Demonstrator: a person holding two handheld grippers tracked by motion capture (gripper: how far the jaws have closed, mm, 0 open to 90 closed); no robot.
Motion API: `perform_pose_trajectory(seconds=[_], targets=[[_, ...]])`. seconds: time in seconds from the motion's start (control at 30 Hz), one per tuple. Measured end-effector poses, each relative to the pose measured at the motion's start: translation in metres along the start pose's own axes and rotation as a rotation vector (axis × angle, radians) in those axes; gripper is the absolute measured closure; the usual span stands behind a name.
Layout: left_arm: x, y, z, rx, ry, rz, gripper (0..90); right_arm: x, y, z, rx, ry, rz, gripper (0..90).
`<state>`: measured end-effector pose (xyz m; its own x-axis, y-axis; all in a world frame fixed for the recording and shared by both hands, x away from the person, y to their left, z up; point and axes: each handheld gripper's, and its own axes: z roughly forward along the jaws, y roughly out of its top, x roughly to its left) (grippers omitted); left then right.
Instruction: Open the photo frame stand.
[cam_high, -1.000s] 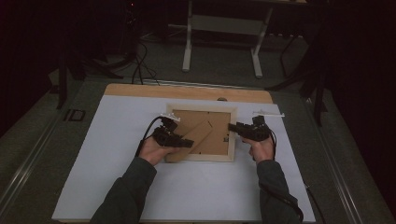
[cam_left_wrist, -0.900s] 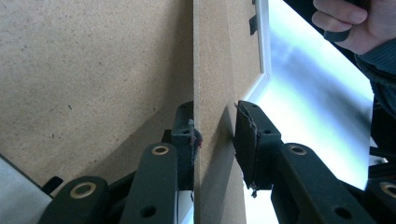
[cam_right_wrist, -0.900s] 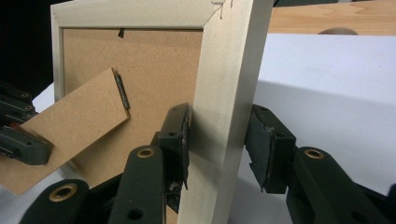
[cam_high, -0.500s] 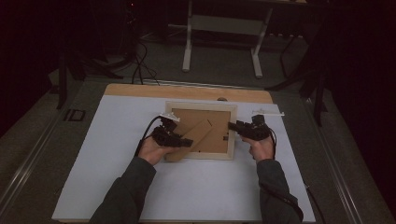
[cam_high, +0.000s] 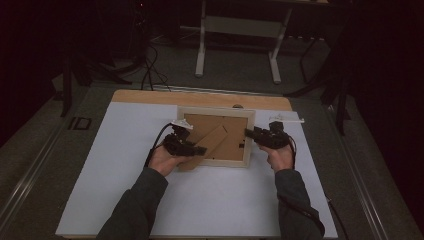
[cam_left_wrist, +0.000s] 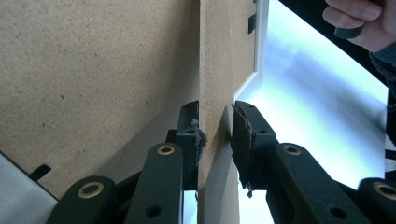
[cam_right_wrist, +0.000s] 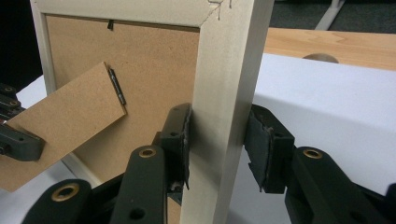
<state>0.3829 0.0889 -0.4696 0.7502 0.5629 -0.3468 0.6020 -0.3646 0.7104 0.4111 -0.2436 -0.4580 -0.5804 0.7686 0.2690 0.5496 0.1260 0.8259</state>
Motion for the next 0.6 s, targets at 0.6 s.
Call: perform_pose_trajectory(seconds=[0.6], targets=[[-0.0031, 0.0036, 0.0013, -0.015, 0.046, 0.037, 74.1, 0.0007, 0.0052, -0.0021, -0.005, -0.020, -0.023, 61.6]])
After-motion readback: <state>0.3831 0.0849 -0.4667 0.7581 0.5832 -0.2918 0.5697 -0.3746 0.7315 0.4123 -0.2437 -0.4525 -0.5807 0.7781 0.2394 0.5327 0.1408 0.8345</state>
